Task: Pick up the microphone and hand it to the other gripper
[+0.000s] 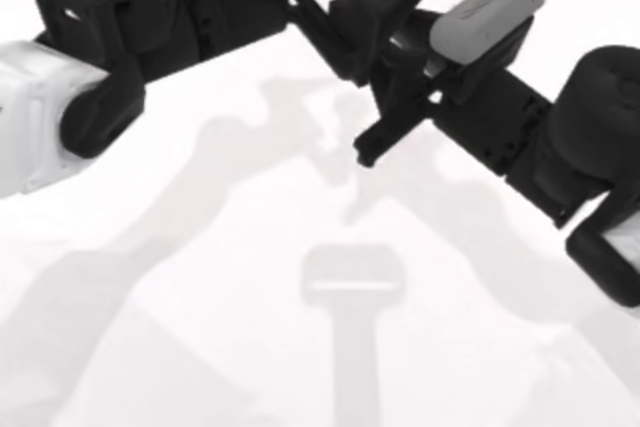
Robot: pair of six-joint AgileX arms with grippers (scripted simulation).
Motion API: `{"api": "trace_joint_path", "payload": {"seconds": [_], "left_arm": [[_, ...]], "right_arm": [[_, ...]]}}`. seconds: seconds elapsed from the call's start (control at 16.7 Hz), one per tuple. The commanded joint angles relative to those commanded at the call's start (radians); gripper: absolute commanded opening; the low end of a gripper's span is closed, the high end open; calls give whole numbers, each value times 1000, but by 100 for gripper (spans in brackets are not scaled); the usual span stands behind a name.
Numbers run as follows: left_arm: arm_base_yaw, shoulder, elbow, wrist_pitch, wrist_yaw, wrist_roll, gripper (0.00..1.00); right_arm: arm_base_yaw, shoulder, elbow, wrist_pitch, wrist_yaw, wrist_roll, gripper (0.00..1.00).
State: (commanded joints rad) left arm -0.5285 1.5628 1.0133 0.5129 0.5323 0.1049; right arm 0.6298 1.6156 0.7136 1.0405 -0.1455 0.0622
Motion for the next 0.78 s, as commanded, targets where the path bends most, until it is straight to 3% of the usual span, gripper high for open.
{"api": "trace_joint_path", "payload": {"seconds": [0.18,0.78], "left_arm": [[0,0,0,0,0,0,100],[0,0,0,0,0,0,25]], "right_arm": [[0,0,0,0,0,0,0],[0,0,0,0,0,0,0]]}}
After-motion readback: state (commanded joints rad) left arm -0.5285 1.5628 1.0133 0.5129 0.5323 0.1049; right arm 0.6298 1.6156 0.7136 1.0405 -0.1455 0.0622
